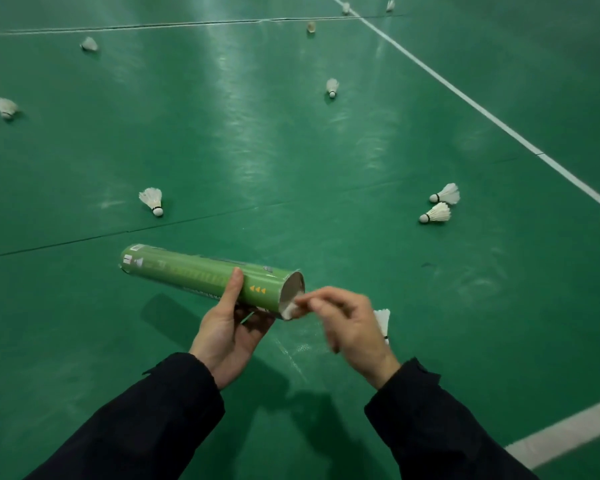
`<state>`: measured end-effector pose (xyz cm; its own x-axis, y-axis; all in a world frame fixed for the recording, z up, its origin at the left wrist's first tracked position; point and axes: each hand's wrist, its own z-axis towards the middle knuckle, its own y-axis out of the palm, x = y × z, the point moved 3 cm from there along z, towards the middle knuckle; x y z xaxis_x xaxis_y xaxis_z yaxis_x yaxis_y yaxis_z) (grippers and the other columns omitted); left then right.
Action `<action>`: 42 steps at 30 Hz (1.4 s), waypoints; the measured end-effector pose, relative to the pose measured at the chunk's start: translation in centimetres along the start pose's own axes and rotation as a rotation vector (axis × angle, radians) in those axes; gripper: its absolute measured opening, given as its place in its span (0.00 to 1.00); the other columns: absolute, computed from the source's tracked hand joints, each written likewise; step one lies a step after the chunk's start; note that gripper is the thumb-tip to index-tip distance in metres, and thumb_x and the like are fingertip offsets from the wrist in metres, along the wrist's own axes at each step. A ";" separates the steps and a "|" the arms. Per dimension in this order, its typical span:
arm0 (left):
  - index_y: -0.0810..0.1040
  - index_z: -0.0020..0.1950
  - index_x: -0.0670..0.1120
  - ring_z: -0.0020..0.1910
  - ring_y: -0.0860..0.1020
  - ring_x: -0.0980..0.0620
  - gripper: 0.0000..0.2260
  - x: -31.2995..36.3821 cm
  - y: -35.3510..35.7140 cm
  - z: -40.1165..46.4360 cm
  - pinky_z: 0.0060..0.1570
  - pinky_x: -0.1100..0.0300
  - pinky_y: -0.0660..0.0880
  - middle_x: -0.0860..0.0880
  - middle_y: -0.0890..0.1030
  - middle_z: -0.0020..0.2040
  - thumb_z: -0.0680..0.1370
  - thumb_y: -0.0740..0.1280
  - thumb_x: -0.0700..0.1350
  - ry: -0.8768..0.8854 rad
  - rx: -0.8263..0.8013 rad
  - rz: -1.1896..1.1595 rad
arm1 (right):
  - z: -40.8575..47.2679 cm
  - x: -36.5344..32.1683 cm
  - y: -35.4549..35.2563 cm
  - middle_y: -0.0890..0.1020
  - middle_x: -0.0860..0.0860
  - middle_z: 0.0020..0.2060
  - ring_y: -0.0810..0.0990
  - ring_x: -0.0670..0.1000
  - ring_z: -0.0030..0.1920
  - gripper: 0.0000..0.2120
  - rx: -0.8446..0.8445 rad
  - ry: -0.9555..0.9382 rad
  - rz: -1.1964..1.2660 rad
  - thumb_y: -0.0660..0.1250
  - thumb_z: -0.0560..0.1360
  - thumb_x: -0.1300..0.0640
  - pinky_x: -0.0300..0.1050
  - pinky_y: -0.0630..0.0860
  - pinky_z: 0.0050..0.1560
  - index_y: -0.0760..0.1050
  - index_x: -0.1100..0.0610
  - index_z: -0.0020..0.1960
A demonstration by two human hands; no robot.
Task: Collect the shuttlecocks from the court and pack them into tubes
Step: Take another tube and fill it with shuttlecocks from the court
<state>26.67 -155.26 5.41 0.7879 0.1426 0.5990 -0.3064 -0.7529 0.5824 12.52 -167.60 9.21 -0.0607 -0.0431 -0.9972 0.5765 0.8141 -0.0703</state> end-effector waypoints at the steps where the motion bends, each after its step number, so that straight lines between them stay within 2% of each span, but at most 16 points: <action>1: 0.79 0.67 0.39 0.45 0.86 0.49 0.27 -0.2 0.1 0.2 0.45 0.56 0.84 0.42 0.86 0.55 0.75 0.72 0.57 -0.017 0.015 -0.004 | 0.0 1.5 -1.9 0.86 0.51 0.38 0.73 0.40 0.27 0.08 0.158 0.023 -0.045 0.66 0.80 0.57 0.38 0.71 0.30 0.84 0.54 0.48; 4: 0.78 0.67 0.39 0.46 0.87 0.48 0.28 -1.0 1.3 0.7 0.45 0.56 0.84 0.41 0.86 0.55 0.74 0.73 0.56 -0.074 0.015 0.036 | 1.4 7.6 -7.1 0.86 0.47 0.50 0.81 0.40 0.44 0.07 0.353 0.248 -0.467 0.66 0.81 0.55 0.49 0.81 0.50 0.82 0.51 0.55; 6: 0.78 0.66 0.38 0.47 0.87 0.47 0.29 -1.7 2.5 1.2 0.44 0.56 0.85 0.40 0.86 0.55 0.73 0.73 0.56 -0.110 0.024 0.075 | 2.5 10.9 -9.2 0.81 0.50 0.66 0.81 0.48 0.61 0.15 0.254 0.350 -0.708 0.64 0.82 0.54 0.52 0.76 0.67 0.77 0.52 0.68; 8: 0.78 0.65 0.37 0.49 0.87 0.46 0.29 -2.3 3.8 1.5 0.43 0.55 0.85 0.40 0.87 0.55 0.72 0.74 0.55 -0.146 0.034 0.104 | 3.4 13.4 -10.5 0.72 0.51 0.75 0.74 0.52 0.71 0.22 0.136 0.393 -0.895 0.62 0.82 0.54 0.53 0.70 0.73 0.68 0.52 0.76; 11: 0.78 0.64 0.37 0.52 0.86 0.44 0.28 -2.7 4.9 1.6 0.42 0.54 0.85 0.38 0.86 0.57 0.72 0.74 0.55 -0.180 0.037 0.103 | 4.0 16.8 -11.7 0.61 0.49 0.81 0.75 0.55 0.71 0.27 -0.049 0.477 -1.113 0.59 0.82 0.59 0.55 0.74 0.69 0.60 0.49 0.80; 14: 0.79 0.64 0.36 0.56 0.84 0.43 0.28 -2.5 4.9 1.5 0.47 0.52 0.85 0.37 0.84 0.60 0.72 0.74 0.55 -0.179 0.058 0.089 | 3.5 18.4 -12.5 0.73 0.54 0.69 0.81 0.57 0.55 0.20 -0.089 0.534 -1.292 0.57 0.81 0.62 0.52 0.79 0.54 0.67 0.53 0.72; 17: 0.79 0.65 0.37 0.52 0.85 0.45 0.30 -2.1 4.3 1.5 0.48 0.54 0.85 0.38 0.85 0.60 0.71 0.74 0.56 -0.148 0.079 0.058 | 3.4 15.9 -12.1 0.81 0.52 0.53 0.81 0.52 0.47 0.07 0.152 0.372 -1.077 0.60 0.84 0.54 0.49 0.79 0.51 0.76 0.53 0.56; 20: 0.78 0.67 0.39 0.48 0.86 0.47 0.29 -1.4 3.5 1.9 0.44 0.57 0.84 0.40 0.86 0.56 0.73 0.73 0.57 -0.099 0.102 0.001 | 2.7 9.4 -10.1 0.81 0.49 0.43 0.79 0.47 0.42 0.02 0.458 0.116 -0.344 0.69 0.80 0.58 0.44 0.78 0.44 0.77 0.53 0.49; 22: 0.77 0.69 0.39 0.49 0.86 0.47 0.29 -0.7 3.0 2.2 0.46 0.56 0.85 0.41 0.86 0.57 0.76 0.72 0.57 -0.066 0.120 -0.030 | 1.4 4.5 -7.9 0.82 0.56 0.41 0.78 0.49 0.40 0.06 0.477 -0.098 -0.015 0.71 0.78 0.64 0.44 0.77 0.40 0.78 0.54 0.49; 24: 0.76 0.71 0.39 0.50 0.86 0.47 0.30 -0.1 2.4 2.4 0.49 0.55 0.85 0.41 0.85 0.58 0.77 0.72 0.58 -0.034 0.138 -0.065 | 0.3 1.3 -5.3 0.83 0.56 0.42 0.80 0.51 0.41 0.08 0.395 -0.252 0.036 0.73 0.77 0.66 0.42 0.79 0.43 0.78 0.54 0.48; 29: 0.75 0.72 0.38 0.48 0.85 0.49 0.30 0.7 2.0 1.8 0.48 0.56 0.85 0.41 0.84 0.56 0.78 0.70 0.58 0.013 0.116 -0.094 | 1.1 0.1 0.5 0.82 0.43 0.44 0.81 0.44 0.44 0.05 0.193 -0.350 -0.311 0.74 0.76 0.61 0.41 0.80 0.45 0.80 0.53 0.48; 33: 0.76 0.70 0.37 0.44 0.86 0.49 0.29 2.1 0.7 0.9 0.43 0.59 0.83 0.41 0.85 0.53 0.80 0.67 0.59 0.037 0.077 -0.087 | 2.7 -2.0 3.7 0.79 0.29 0.34 0.76 0.32 0.31 0.08 -0.007 -0.251 -0.498 0.71 0.77 0.59 0.25 0.65 0.34 0.83 0.49 0.54; 35: 0.76 0.71 0.37 0.47 0.86 0.49 0.29 3.1 -0.4 0.6 0.45 0.58 0.83 0.40 0.85 0.57 0.80 0.68 0.59 0.067 0.077 -0.095 | 3.9 -2.9 5.1 0.85 0.38 0.41 0.79 0.34 0.29 0.15 -0.269 -0.065 -0.585 0.66 0.76 0.60 0.26 0.68 0.34 0.79 0.46 0.60; 38: 0.77 0.71 0.36 0.57 0.83 0.45 0.29 4.0 -2.3 0.0 0.56 0.53 0.82 0.39 0.83 0.64 0.79 0.68 0.58 0.082 0.052 -0.047 | 5.0 -3.7 8.1 0.83 0.56 0.56 0.86 0.50 0.33 0.22 -0.595 0.176 -0.583 0.61 0.75 0.60 0.48 0.83 0.32 0.70 0.50 0.68; 40: 0.78 0.70 0.37 0.64 0.80 0.41 0.29 4.5 -3.7 -0.3 0.65 0.47 0.78 0.37 0.81 0.66 0.79 0.68 0.59 0.080 0.021 -0.002 | 5.7 -4.0 10.3 0.79 0.56 0.59 0.86 0.52 0.36 0.20 -0.694 0.272 -0.534 0.62 0.78 0.62 0.50 0.84 0.32 0.68 0.56 0.70; 42: 0.78 0.69 0.37 0.66 0.80 0.40 0.29 5.4 -5.3 -0.3 0.65 0.45 0.77 0.37 0.82 0.65 0.80 0.68 0.59 0.094 0.018 0.022 | 6.5 -4.0 12.3 0.79 0.53 0.57 0.84 0.54 0.37 0.16 -0.723 0.346 -0.428 0.63 0.80 0.61 0.49 0.82 0.31 0.70 0.56 0.67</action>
<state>32.40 -150.24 5.73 0.7276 0.1851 0.6606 -0.3127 -0.7676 0.5595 25.12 -161.18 12.14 -0.4602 -0.3443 -0.8183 -0.1969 0.9384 -0.2840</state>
